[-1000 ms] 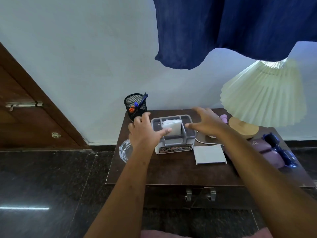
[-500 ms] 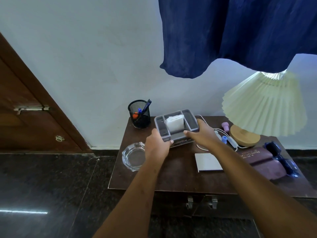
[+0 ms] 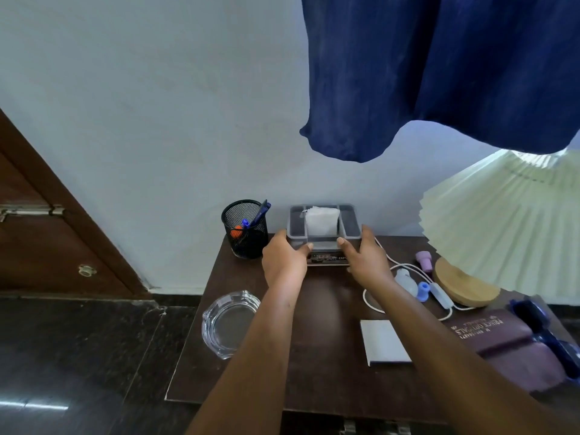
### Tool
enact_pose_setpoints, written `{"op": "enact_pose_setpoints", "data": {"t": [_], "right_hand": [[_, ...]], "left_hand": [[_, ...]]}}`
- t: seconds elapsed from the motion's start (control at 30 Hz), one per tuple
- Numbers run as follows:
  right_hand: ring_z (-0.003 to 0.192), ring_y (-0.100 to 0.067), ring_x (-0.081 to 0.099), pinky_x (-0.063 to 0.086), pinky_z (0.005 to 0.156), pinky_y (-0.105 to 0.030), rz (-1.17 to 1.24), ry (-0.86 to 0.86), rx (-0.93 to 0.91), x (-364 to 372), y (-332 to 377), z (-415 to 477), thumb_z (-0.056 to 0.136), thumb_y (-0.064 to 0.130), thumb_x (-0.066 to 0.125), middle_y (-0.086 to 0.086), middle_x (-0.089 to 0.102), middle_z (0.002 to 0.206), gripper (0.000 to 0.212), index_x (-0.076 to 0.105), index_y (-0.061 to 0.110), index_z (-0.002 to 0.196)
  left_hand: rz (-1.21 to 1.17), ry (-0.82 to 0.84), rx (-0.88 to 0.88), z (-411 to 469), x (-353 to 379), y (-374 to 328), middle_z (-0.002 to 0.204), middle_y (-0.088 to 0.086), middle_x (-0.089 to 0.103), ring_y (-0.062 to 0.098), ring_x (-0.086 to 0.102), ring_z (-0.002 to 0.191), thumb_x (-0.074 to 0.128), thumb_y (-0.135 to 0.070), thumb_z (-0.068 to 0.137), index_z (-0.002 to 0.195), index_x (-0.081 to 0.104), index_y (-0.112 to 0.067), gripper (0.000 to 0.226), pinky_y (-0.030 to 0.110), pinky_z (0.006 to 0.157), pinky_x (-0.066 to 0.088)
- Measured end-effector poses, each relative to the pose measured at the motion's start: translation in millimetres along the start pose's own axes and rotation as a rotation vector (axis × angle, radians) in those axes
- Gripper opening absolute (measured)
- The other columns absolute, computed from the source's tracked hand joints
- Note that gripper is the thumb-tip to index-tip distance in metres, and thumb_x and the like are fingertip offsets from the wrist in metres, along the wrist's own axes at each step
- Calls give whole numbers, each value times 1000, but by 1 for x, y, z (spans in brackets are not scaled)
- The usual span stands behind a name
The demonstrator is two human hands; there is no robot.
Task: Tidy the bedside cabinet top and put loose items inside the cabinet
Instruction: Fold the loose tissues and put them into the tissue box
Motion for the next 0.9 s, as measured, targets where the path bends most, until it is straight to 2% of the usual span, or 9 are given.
{"op": "enact_pose_setpoints", "data": {"t": [0.2,0.37,0.47,0.57,0.63,0.67,0.73,0.83,0.9], "right_hand": [[111,-38,56,49,92,-53,-39,48,-20,7,-2,12,97,37,41,-18,51,132,59,14,19,146],[132,-29,39,36,108,-50,55,153,-3,15,-8,13,99,31,37,-10,23,155,69,-12,27,148],[119,-20,41,34,110,-48,73,180,9,22,-13,13,100,25,37,-8,26,153,72,-17,29,147],[109,-16,37,34,102,-33,86,184,30,25,-14,12,100,23,37,-7,35,142,71,-15,30,147],[129,-22,36,28,107,-36,67,151,63,23,-13,9,100,27,37,-5,25,153,71,-14,27,148],[139,-28,26,22,112,-38,33,90,86,19,-11,7,99,30,38,-5,17,157,71,-13,24,149],[142,-35,13,15,115,-43,-29,-116,95,5,2,-2,98,33,40,-8,12,158,72,-7,18,150],[129,-34,30,24,108,-41,-48,-380,-109,-5,41,-28,96,28,44,-15,34,143,64,13,12,149],[119,-27,40,26,104,-35,-11,-342,-299,13,67,-44,95,21,47,-12,49,125,52,31,11,144]], "left_hand": [[-2,-21,47,10,5,-3,105,4,67,25,62,98,70,-27,82,103,60,-16,26,26,75,41],[-19,91,13,22,15,0,111,6,64,25,62,98,71,-24,81,110,57,-16,33,30,79,48],[-55,151,1,24,18,0,113,5,63,24,61,99,74,-18,77,114,54,-17,42,28,78,46],[-58,203,5,23,18,0,114,5,64,20,60,96,75,-14,75,116,54,-16,45,25,76,45],[36,223,17,26,8,-2,117,7,64,22,60,97,74,-11,76,118,57,-14,45,27,80,47],[128,238,17,29,-1,-3,121,10,63,24,60,102,73,-10,77,121,57,-12,47,29,85,48],[279,345,-36,34,-18,4,123,12,63,26,61,107,73,-9,79,123,60,-7,46,32,91,48],[257,487,-277,39,-49,33,113,11,68,18,64,79,67,-5,83,111,67,-6,28,29,72,50],[237,332,-360,50,-81,53,109,12,68,20,65,80,67,-5,83,110,66,-4,28,34,80,52]]}}
Point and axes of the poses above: each hand's wrist, its own z-axis towards the middle knuckle, its own x-axis out of the palm, y = z × x, the point moved 8 cm from there along z, towards the middle knuckle
